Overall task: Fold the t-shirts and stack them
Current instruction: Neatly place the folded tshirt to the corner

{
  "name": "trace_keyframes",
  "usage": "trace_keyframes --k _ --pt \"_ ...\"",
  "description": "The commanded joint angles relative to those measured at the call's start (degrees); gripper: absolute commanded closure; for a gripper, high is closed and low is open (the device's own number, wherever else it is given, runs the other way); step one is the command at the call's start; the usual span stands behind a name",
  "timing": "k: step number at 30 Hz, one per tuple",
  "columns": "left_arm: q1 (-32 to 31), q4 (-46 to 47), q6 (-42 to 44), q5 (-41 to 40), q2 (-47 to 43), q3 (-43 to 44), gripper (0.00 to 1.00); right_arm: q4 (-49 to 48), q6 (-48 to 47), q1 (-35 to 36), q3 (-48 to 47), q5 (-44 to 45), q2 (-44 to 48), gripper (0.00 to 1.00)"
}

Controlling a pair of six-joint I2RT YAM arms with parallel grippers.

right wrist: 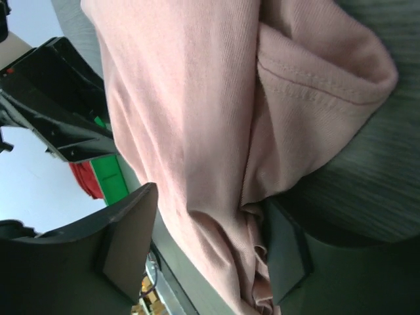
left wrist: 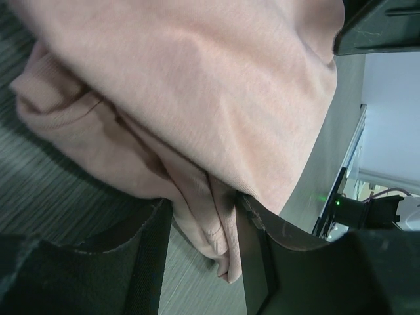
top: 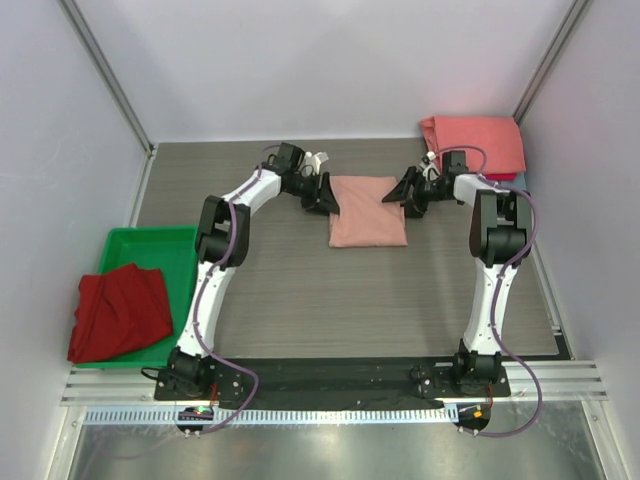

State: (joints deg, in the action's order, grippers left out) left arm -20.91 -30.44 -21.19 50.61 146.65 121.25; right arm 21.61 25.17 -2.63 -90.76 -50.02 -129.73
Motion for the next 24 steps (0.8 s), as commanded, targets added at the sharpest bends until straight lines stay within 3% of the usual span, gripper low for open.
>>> trace_keyframes --k 1,8,16,19,20,24 --pt "-1.2 0.1 -0.3 -0.7 1.7 0.0 0.55 0.3 -1.7 2.4 0.0 9.8 -4.7 0.34" --pt "-1.2 -0.1 -0.2 -0.9 1.3 -0.4 0.55 -0.1 -2.0 2.6 -0.7 9.7 -5.4 0.48" --pt "-1.2 -1.4 1.5 -1.8 0.8 -0.1 0.55 2.5 -8.6 2.6 -3.0 6.2 -4.7 0.99" --pt "-1.0 -2.5 3.7 -2.1 -0.2 -0.4 0.54 12.3 -18.9 2.6 -9.9 5.6 -2.6 0.99" --pt "-1.0 -2.8 4.3 -2.4 -0.8 -0.3 0.54 15.0 -26.5 2.5 -14.4 6.3 -2.0 0.99" --pt "-0.8 -3.4 5.4 -2.4 -1.7 -0.1 0.54 23.9 -35.3 0.1 -22.5 12.3 0.0 0.99"
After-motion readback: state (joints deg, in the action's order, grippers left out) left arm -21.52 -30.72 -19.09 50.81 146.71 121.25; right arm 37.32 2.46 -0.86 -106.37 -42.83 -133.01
